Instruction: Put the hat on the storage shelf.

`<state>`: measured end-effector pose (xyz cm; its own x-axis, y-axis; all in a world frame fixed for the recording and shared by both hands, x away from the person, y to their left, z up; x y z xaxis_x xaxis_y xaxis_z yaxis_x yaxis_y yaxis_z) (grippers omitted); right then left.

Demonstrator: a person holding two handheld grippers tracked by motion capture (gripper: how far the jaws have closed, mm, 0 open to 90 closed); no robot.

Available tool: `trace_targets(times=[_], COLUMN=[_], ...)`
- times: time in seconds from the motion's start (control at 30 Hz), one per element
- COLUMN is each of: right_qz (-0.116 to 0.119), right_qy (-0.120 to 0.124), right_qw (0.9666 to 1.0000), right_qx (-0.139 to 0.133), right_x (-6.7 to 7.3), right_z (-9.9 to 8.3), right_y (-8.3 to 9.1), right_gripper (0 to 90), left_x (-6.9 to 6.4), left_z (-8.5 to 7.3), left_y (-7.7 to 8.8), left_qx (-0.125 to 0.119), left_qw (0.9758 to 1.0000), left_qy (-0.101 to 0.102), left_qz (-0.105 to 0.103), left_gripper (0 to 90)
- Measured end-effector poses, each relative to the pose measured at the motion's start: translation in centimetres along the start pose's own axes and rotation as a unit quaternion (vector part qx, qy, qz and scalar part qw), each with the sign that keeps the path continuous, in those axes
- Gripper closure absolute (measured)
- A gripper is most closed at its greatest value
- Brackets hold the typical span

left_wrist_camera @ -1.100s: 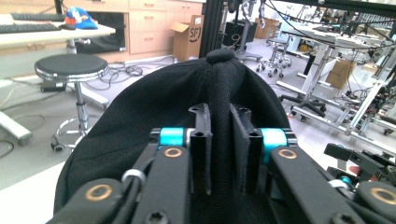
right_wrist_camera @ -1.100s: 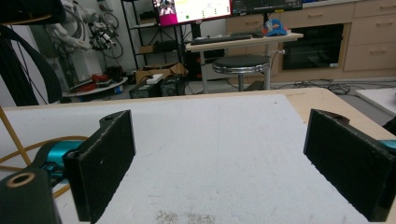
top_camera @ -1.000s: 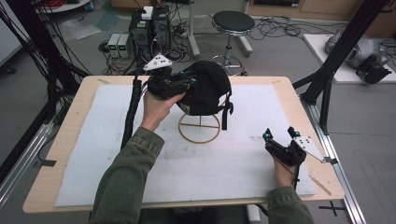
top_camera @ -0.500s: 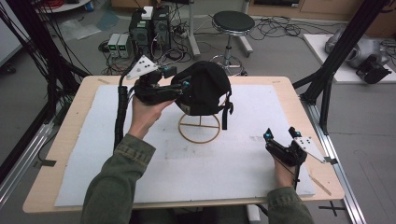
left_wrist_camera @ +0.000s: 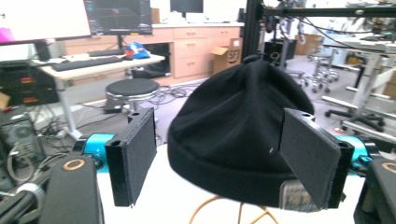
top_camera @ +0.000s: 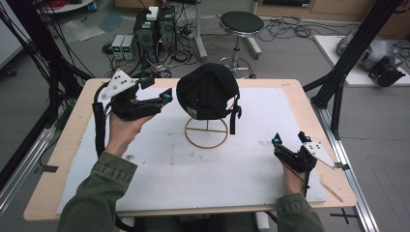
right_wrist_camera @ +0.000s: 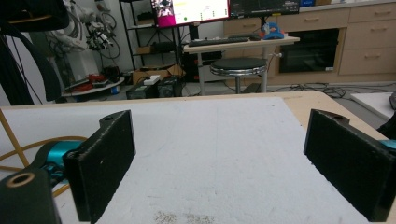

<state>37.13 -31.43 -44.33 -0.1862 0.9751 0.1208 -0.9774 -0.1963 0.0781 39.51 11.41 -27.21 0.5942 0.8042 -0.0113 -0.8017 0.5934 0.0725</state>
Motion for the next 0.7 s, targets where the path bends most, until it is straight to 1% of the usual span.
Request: trace_targets(times=[0.03, 0.1, 0.13, 0.27, 0.3, 0.37, 0.47, 0.63, 0.7], right_qz=[0.000, 0.004, 0.006, 0.011, 0.014, 0.014, 0.011, 0.011, 0.011], right_qy=[0.002, -0.002, 0.003, 0.009, 0.005, 0.006, 0.006, 0.000, -0.003], right_qw=[1.0000, 1.0000, 1.0000, 0.9999, 0.9999, 0.9999, 0.9999, 0.9999, 0.9999], right_qx=[0.000, 0.000, 0.000, 0.001, 0.002, 0.000, -0.003, -0.002, -0.001], right_x=[0.0, 0.3, 0.3, 0.8, 0.9, 1.0, 0.9, 0.8, 0.8], right_z=[0.0, 0.0, 0.0, 0.0, 0.0, 0.1, 0.2, 0.2, 0.1], right_y=[0.0, 0.0, 0.0, -0.1, -0.1, -0.1, -0.1, 0.0, 0.0], right_gripper=[8.2, 8.2, 8.2, 8.2, 8.2, 8.2, 8.2, 8.2, 8.2], left_x=[0.2, 0.6, 0.7, 1.5, 1.7, 2.1, 2.9, 4.4, 4.9], left_z=[-0.2, -0.6, -0.9, -1.8, -2.1, -2.8, -3.9, -5.1, -5.5], left_y=[0.4, 1.2, 1.6, 3.2, 3.6, 4.4, 5.7, 7.8, 8.5], left_qx=[-0.002, -0.006, -0.007, -0.006, -0.008, -0.007, -0.003, -0.007, -0.010], left_qw=[1.0000, 0.9997, 0.9996, 0.9987, 0.9985, 0.9976, 0.9960, 0.9928, 0.9907], left_qy=[0.003, 0.008, 0.010, 0.011, 0.012, 0.014, 0.011, 0.017, 0.018], left_qz=[0.009, 0.021, 0.027, 0.049, 0.053, 0.067, 0.088, 0.119, 0.134], left_gripper=[26.5, 25.4, 25.3, 24.4, 24.3, 24.3, 24.2, 24.0, 24.0])
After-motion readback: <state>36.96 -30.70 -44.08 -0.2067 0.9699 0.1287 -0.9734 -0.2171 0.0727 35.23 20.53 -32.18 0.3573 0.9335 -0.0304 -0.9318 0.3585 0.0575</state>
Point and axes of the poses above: each handheld gripper's, and its own axes: y roughly backward along the jaws, z roughly out of its top, x roughly to its left, the point moved 7 cm from there along -y, roughly forward along the jaws, and after that the axes turned 2 degrees about z, right-handed, at the moved point
